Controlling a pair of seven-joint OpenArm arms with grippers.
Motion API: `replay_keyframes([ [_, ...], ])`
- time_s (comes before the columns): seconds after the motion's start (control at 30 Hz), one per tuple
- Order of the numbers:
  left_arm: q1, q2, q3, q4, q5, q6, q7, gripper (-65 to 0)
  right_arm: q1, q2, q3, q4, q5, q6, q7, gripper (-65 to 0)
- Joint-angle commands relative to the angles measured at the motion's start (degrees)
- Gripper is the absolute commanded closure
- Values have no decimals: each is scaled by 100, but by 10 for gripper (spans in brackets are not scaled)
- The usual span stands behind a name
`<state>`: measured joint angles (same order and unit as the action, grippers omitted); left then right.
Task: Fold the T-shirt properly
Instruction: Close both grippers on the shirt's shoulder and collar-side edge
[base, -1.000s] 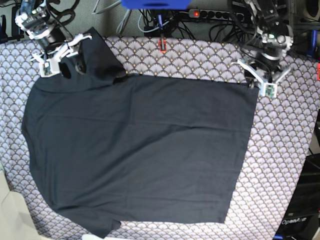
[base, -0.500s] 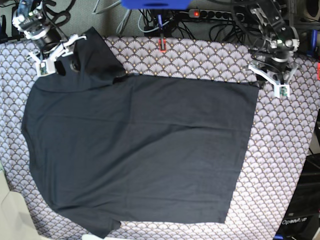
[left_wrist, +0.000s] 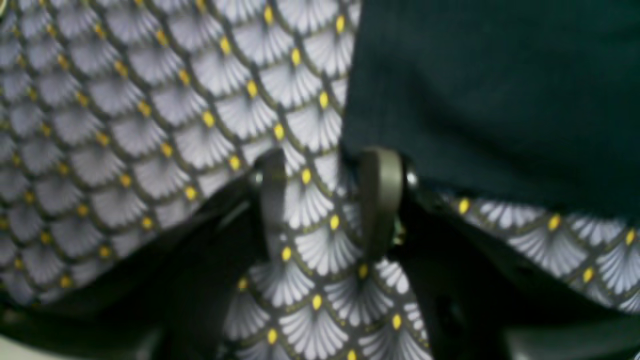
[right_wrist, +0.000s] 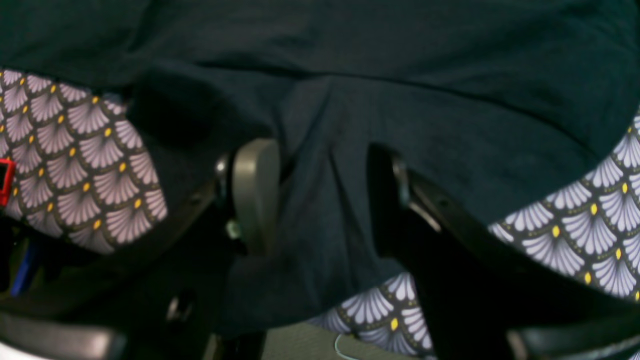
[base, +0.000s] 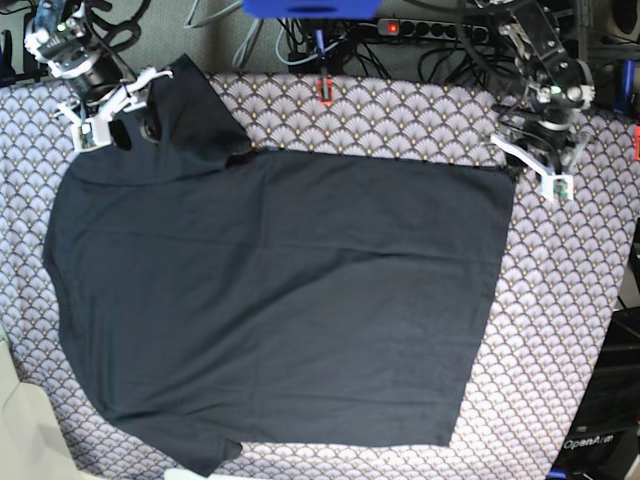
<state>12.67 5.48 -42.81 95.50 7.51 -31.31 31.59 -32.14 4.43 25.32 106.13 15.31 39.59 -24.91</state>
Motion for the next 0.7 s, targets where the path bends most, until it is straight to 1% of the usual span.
replay_keyframes([
  [0.0,13,11,-31,212,-184,-117,-122,-243,-25,45,4,99,91,41,121,-303],
  [0.03,74,20,-31,309,-298,-276,-113,-243,-25,45,4,99,91,41,121,-303],
  [0.1,109,28,-31,406,-430,-425,-87,-243,-34,45,4,99,91,41,113,-304],
  [0.57,-67,28,-67,-157,-509,-416,-122,-246,-52,54,22,99,82,41,113,-305],
  [0.67,-93,134,-251,-148,-509,-416,-122,-246,-122,54,22,99,82,41,113,-305],
])
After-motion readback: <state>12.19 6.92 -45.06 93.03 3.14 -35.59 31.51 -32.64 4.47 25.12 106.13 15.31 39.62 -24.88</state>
